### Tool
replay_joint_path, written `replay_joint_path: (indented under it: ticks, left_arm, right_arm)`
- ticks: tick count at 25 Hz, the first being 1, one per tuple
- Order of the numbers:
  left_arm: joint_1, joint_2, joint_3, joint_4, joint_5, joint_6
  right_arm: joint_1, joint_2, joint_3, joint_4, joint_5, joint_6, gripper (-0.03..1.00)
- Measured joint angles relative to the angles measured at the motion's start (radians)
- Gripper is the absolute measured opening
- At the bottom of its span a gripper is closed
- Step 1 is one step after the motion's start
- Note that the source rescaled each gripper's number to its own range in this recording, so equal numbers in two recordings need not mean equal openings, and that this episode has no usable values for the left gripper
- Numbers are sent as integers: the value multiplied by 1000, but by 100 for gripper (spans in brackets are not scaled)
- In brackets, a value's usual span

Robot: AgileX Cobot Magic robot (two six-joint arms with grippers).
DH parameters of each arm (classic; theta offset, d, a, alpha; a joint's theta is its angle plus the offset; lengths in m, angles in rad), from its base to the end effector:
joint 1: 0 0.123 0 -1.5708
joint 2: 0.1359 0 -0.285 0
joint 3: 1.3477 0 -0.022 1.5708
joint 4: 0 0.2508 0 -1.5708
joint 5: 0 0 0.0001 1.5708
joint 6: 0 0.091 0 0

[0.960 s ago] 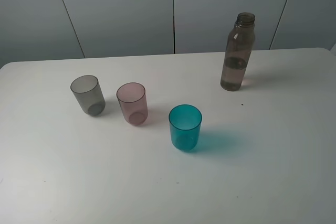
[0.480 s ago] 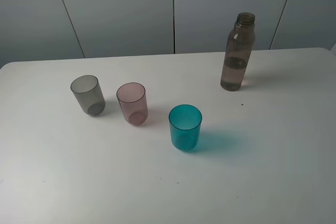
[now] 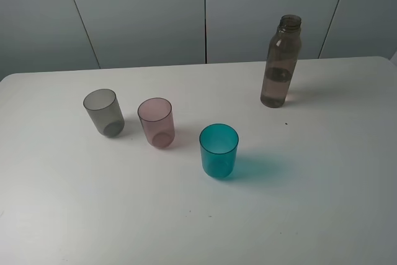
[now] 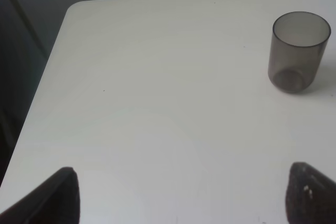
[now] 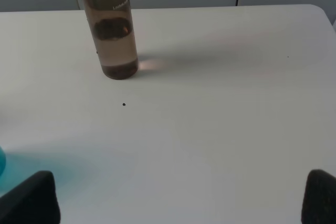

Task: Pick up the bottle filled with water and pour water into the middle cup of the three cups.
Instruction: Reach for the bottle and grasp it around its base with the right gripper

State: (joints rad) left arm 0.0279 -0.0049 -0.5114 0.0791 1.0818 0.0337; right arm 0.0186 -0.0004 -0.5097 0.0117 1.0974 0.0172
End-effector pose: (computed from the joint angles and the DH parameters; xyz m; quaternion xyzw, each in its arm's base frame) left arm -0.0081 0.0061 0.2789 0.0002 0.8538 0.0554 0.5176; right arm -0.0076 0.0008 0.2770 -0.0010 0.8601 0.0150 0.5099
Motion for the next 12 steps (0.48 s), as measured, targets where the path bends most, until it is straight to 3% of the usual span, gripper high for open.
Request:
replay_joint_path:
  ticks: [12]
  left_arm:
    - [0,0,0,0,0,0]
  right_arm:
    - [0,0,0,0,0,0,100]
